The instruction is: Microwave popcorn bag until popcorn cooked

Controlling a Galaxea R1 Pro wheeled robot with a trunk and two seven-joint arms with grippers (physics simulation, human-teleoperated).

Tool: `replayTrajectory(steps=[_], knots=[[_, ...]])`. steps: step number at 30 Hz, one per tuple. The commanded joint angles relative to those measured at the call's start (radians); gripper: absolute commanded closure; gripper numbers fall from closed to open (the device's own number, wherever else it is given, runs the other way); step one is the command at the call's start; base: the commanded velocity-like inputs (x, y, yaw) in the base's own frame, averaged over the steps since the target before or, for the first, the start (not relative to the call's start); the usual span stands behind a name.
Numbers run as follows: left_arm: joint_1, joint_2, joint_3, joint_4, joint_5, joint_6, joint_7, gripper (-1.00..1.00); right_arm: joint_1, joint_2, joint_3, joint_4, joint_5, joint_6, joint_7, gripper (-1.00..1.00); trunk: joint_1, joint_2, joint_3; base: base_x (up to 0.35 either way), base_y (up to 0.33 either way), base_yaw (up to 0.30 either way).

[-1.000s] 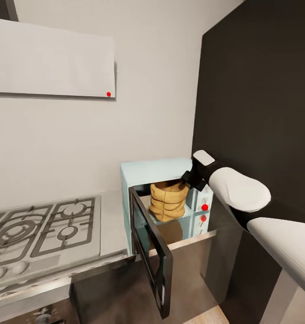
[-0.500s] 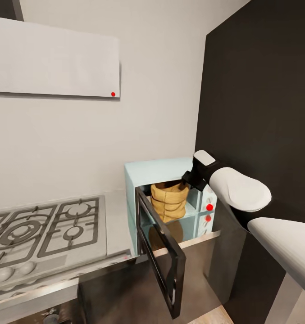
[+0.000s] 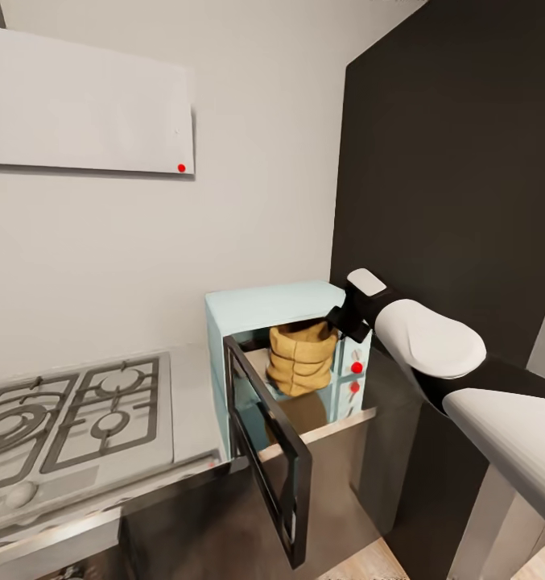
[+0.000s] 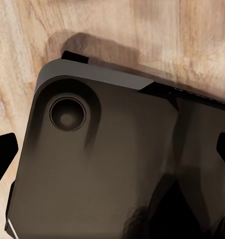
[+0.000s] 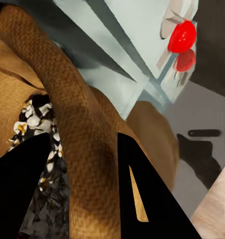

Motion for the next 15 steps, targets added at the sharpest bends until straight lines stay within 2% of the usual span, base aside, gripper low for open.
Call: replayTrajectory(steps=[1, 6, 10, 15], knots=[[0.0, 0.0, 0.007, -0.001, 0.004, 0.001, -0.004, -1.0, 0.0, 0.001, 0.016, -0.003, 0.013, 0.016, -0.005, 1.0, 0.0, -0.001, -0.001, 0.0, 0.0, -0.182], [0.0, 0.0, 0.007, -0.001, 0.004, 0.001, -0.004, -1.0, 0.0, 0.001, 0.016, -0.003, 0.013, 0.018, -0.005, 1.0, 0.0, -0.001, -0.001, 0.0, 0.0, -0.171], [0.0, 0.0, 0.007, -0.001, 0.004, 0.001, -0.004, -1.0, 0.0, 0.001, 0.017, -0.003, 0.012, 0.018, -0.005, 1.0, 0.0, -0.001, -0.001, 0.0, 0.004, -0.042], [0.0, 0.0, 0.007, -0.001, 0.004, 0.001, -0.004, -1.0, 0.0, 0.001, 0.017, -0.003, 0.011, 0.018, -0.005, 1.0, 0.0, -0.001, -0.001, 0.0, 0.193, -0.003]])
